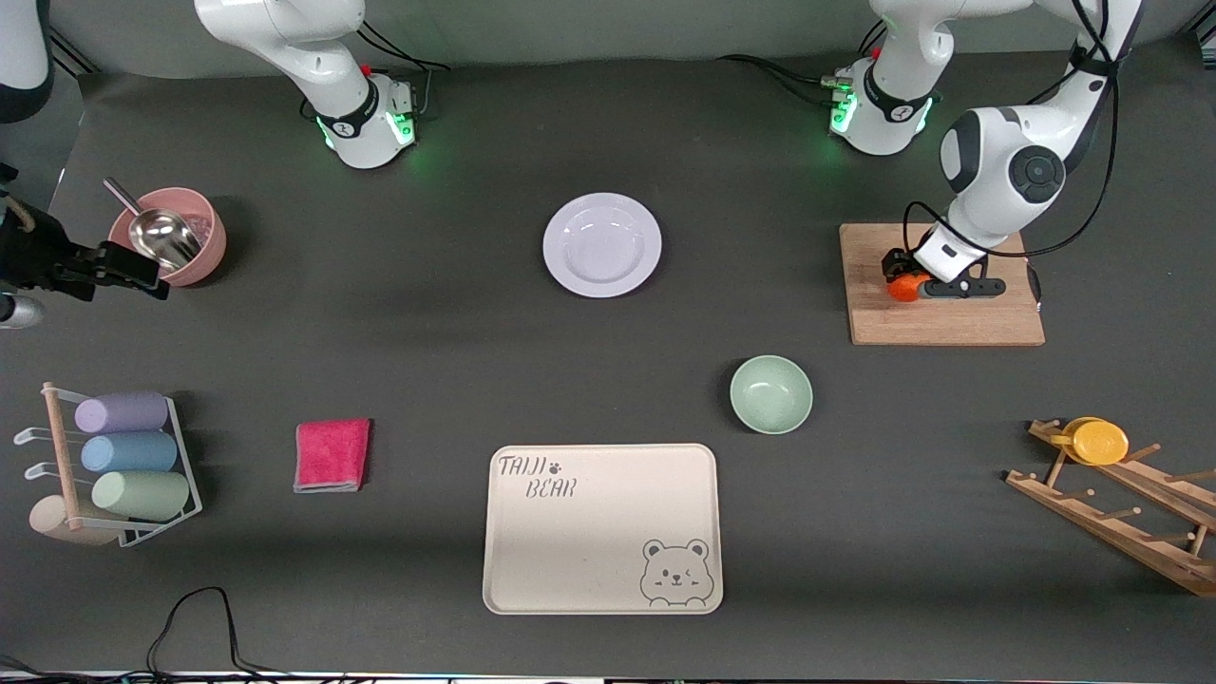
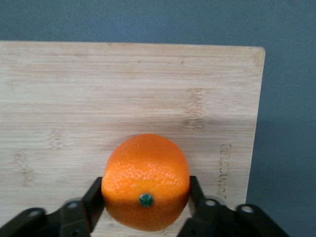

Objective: Place orange and plate with both arms
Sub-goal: 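Lift the orange with the left gripper while the right gripper reaches the plate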

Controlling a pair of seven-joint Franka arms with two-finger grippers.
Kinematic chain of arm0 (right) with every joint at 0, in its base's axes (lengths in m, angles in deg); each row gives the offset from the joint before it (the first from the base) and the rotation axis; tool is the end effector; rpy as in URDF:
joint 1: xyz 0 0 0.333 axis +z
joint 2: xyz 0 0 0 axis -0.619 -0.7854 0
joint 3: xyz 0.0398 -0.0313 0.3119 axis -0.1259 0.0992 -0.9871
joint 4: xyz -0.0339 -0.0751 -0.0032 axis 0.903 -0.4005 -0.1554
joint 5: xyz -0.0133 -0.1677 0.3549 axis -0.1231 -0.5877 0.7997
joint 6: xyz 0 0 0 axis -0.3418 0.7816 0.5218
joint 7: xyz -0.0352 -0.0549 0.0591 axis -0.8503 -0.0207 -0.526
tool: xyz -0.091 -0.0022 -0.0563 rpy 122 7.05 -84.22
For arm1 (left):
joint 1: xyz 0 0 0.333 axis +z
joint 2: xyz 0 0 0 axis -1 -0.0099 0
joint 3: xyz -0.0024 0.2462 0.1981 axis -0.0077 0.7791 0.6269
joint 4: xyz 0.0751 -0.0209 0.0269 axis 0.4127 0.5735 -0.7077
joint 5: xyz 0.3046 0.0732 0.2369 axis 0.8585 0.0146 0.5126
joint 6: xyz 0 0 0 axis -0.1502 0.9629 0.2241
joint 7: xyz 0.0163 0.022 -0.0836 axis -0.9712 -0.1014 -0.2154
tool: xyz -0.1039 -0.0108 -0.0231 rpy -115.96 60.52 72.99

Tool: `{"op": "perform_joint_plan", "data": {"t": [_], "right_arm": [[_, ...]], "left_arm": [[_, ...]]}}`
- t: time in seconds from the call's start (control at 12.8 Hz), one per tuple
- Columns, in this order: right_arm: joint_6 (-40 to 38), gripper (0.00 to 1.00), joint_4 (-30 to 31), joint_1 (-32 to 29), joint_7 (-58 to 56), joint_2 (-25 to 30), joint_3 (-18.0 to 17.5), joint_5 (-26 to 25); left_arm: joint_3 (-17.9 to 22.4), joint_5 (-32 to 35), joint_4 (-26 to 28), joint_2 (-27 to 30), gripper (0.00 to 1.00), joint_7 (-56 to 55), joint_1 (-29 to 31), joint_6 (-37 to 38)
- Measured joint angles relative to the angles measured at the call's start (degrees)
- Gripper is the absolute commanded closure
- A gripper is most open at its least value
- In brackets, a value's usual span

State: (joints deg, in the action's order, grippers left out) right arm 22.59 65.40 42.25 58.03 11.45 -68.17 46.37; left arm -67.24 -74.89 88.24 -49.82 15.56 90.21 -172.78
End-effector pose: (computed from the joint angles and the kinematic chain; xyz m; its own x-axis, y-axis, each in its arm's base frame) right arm 0.5445 -0.0344 0.5779 0.9992 -0.0231 -0.0334 -0.0239 -0.9994 -0.0242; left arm 0.3763 -0.0053 0.2134 0.9974 0.0131 -0.0703 0.0152 -0.9994 0.0296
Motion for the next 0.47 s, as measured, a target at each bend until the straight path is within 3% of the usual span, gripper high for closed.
{"op": "perform_joint_plan", "data": {"t": [0.31,0.47], "right_arm": [[3.0,0.00,5.7,1.8,0.5,3.5,-0.1,0.8],[3.2,0.00,6.3,1.8,0.5,3.6,0.0,3.2]], "left_arm": [[0.0,0.0,-0.6,0.5,0.62,0.0,0.0,1.5],[-0.5,0.0,-3.4,3.9,0.62,-1.5,0.0,10.4]]}}
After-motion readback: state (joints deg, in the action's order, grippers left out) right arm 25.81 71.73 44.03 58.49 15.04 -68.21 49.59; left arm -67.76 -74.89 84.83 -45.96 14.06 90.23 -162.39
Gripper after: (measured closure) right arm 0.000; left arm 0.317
